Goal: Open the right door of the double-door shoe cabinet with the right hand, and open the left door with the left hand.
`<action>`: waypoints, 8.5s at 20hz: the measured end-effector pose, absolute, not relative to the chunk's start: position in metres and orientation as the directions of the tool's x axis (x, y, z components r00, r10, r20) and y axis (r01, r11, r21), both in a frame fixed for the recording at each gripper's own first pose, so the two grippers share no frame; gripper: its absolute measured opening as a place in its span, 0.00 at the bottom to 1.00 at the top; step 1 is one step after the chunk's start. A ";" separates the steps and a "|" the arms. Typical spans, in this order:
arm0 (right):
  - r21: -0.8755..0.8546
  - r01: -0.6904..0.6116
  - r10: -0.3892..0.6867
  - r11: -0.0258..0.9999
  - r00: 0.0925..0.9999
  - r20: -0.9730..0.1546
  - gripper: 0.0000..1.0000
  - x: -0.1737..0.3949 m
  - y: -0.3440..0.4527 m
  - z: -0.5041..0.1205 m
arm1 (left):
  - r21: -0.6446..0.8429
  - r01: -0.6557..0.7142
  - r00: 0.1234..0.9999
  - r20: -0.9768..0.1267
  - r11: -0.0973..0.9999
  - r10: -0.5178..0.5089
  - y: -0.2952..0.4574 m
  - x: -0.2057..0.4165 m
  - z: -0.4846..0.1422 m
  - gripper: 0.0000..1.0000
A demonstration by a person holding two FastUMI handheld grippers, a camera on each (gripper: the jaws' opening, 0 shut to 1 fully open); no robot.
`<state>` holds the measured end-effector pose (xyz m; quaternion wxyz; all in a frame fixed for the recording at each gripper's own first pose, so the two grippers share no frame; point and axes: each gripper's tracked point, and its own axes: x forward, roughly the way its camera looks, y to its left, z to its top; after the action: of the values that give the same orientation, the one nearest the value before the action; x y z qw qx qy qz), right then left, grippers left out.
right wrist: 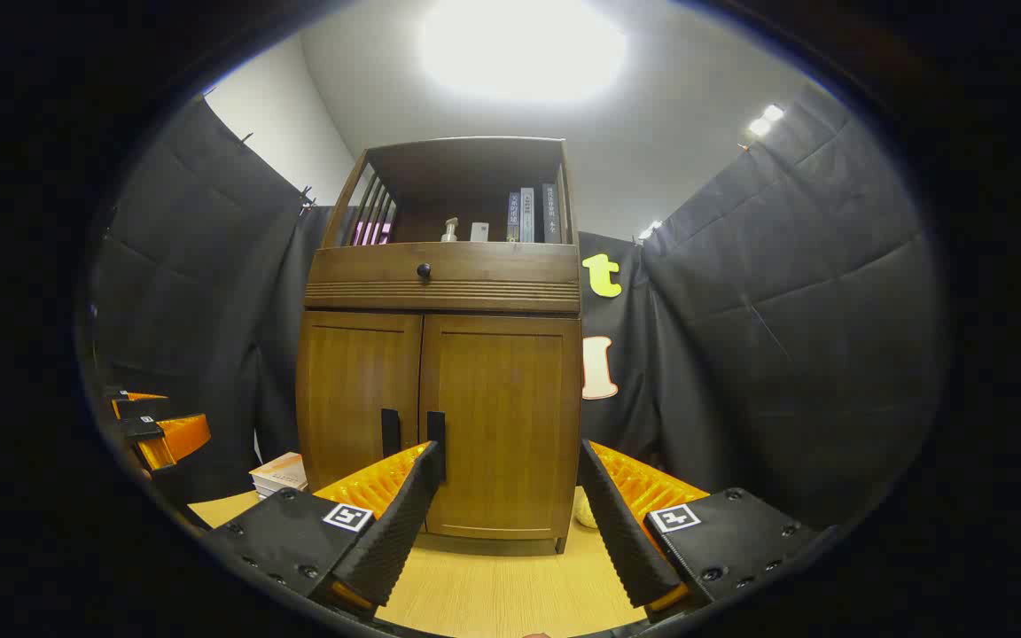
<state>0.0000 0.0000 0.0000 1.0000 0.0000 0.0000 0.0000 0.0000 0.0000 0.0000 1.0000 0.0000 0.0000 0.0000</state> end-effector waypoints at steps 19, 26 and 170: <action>0.041 -0.014 0.013 0.999 1.000 0.010 0.97 0.032 0.006 -0.012 | 0.020 0.020 1.000 0.014 1.000 -0.020 -0.019 0.020 0.005 0.94; 0.053 -0.058 0.058 0.997 0.998 0.004 0.97 0.063 0.022 -0.014 | 0.030 -0.013 1.000 0.020 0.999 0.012 -0.013 0.010 0.013 0.94; 0.126 0.102 -0.067 0.987 0.964 -0.256 0.09 0.041 -0.178 -0.078 | -0.016 0.300 0.953 -0.042 0.954 -0.300 -0.072 0.010 0.035 0.95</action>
<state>0.0411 -0.1778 -0.0782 0.9886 0.0691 0.1267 -0.0427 0.0098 -0.0716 0.0354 0.9882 -0.0046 0.0217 -0.1516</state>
